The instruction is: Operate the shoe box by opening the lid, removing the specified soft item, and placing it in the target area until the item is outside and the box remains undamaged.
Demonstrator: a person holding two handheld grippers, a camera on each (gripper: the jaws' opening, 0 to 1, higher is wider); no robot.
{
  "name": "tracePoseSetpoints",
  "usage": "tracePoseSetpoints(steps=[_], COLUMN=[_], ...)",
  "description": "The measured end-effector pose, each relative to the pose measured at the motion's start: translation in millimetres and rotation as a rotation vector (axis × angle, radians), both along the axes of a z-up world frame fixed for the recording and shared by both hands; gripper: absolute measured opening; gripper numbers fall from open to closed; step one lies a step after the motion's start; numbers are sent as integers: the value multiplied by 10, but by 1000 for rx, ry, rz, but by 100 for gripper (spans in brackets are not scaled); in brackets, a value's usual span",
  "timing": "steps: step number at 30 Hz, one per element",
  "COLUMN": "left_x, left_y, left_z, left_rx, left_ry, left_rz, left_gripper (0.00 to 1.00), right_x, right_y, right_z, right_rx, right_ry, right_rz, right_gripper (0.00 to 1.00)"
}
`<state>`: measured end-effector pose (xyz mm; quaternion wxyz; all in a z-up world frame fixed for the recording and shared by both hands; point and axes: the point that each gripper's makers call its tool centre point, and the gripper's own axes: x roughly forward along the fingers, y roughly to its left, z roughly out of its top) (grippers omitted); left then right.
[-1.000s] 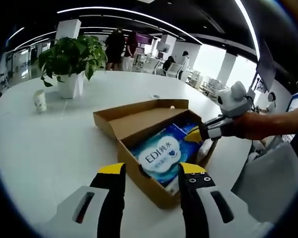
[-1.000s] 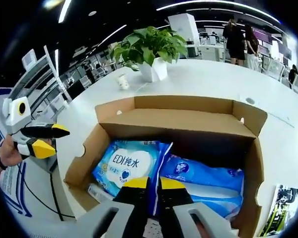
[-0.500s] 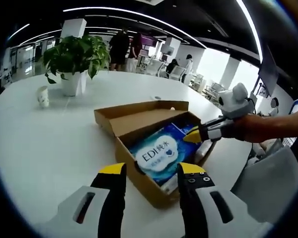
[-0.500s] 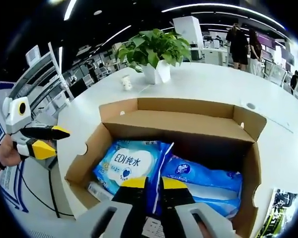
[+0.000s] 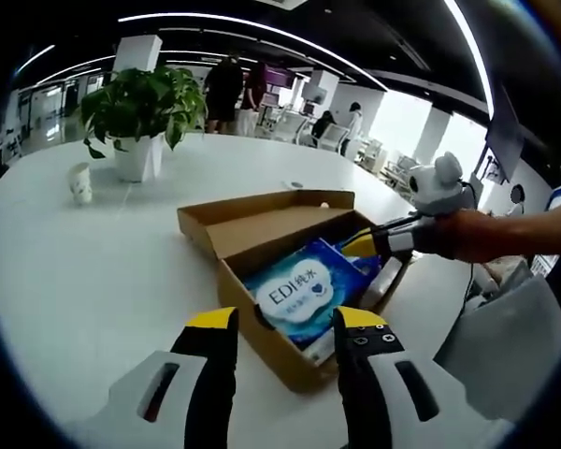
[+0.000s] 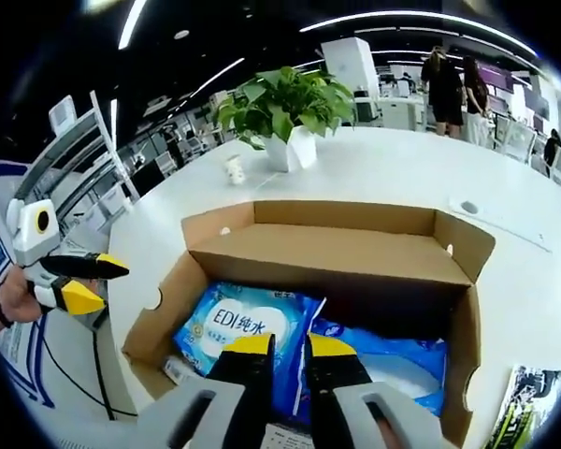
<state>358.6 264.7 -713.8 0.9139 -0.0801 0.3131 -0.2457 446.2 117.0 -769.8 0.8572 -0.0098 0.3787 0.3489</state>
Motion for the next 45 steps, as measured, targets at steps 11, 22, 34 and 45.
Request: tracePoseSetpoints(steps=[11,22,34,45], left_x=[-6,10,-12,-10], left_y=[93,143,93,82], left_z=[-21,-33,-67,-25], left_rx=[5,2,-1,-1], left_ry=[9,14,20,17], left_rz=[5,13,6,5], left_gripper=[41,41,41,41], right_x=[3,-269,-290,-151], right_y=[95,226,216,239], right_z=[-57,-160,10,-261], right_rx=[19,30,0,13], right_ry=[44,143,90,177], right_rz=[5,54,72,79], right_gripper=[16,25,14,17])
